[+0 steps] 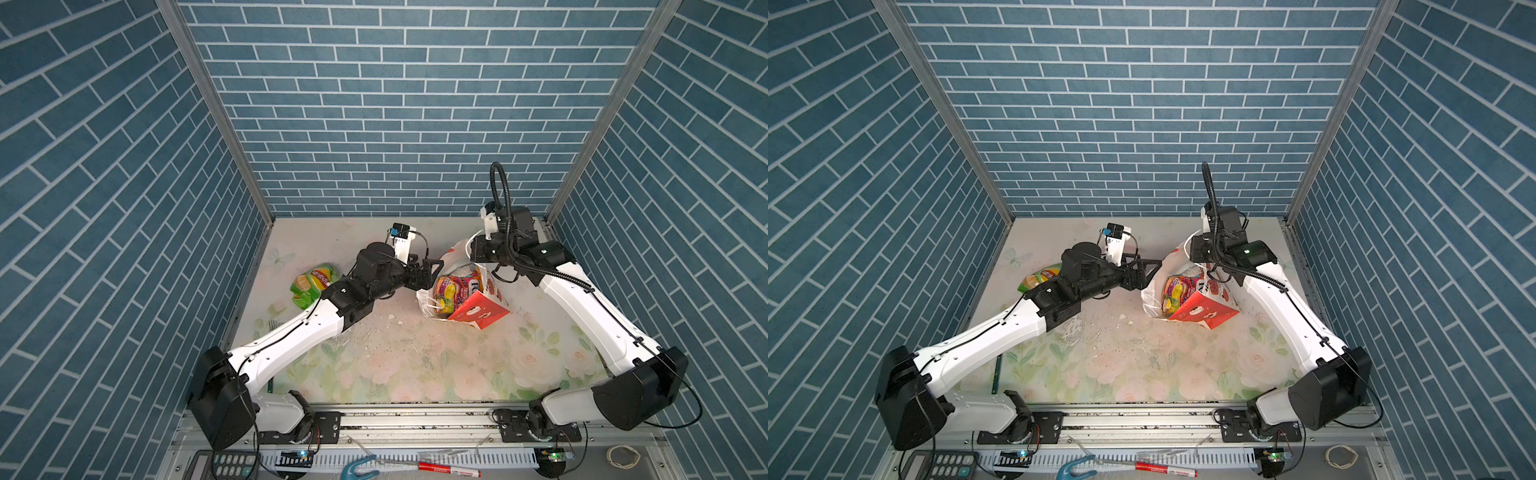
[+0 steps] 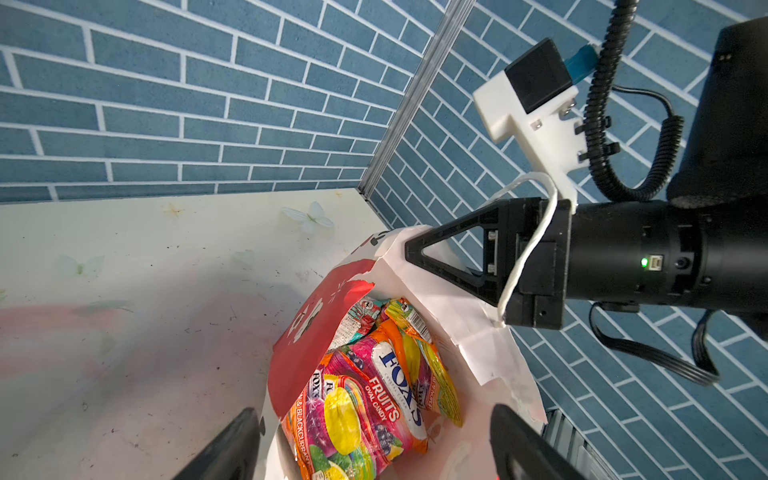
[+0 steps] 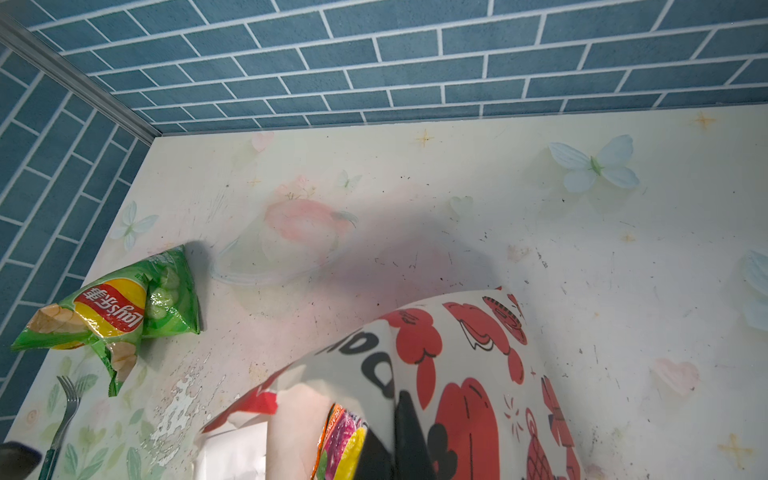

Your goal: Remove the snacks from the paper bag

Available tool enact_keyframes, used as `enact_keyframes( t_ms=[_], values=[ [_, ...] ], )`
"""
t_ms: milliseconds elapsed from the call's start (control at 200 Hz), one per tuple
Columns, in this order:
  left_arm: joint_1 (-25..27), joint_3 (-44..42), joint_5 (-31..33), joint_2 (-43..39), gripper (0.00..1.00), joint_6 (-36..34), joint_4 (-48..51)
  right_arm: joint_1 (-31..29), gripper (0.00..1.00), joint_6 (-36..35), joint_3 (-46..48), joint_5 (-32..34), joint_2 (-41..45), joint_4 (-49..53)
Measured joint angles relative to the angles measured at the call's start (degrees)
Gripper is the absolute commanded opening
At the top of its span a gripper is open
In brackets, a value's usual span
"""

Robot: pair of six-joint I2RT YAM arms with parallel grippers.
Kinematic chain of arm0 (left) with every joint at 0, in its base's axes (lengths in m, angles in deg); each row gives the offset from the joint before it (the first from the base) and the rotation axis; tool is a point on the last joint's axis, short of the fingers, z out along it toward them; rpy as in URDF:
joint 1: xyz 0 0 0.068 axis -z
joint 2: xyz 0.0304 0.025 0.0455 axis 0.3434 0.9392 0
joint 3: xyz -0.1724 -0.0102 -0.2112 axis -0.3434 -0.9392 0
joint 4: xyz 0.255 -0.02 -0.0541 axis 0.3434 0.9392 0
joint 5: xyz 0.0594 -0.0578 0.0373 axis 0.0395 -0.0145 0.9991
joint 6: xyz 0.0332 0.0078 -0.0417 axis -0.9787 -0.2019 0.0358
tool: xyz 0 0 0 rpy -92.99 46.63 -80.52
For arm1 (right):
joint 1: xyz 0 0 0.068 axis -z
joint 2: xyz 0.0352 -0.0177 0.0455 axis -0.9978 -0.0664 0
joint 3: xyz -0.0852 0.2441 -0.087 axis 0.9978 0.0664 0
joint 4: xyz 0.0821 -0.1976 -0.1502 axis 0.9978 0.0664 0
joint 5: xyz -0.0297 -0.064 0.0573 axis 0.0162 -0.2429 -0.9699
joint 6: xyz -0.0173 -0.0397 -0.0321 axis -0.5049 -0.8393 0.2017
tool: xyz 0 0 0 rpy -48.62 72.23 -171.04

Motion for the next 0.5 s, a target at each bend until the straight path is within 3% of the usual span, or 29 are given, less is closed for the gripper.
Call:
enact_keyframes(
  t_ms=[500],
  values=[
    [2.16,2.25,-1.86,2.73,0.81,0.61,-0.31,0.0,0.0,-0.22,-0.09,0.72,0.04,0.57]
  ],
)
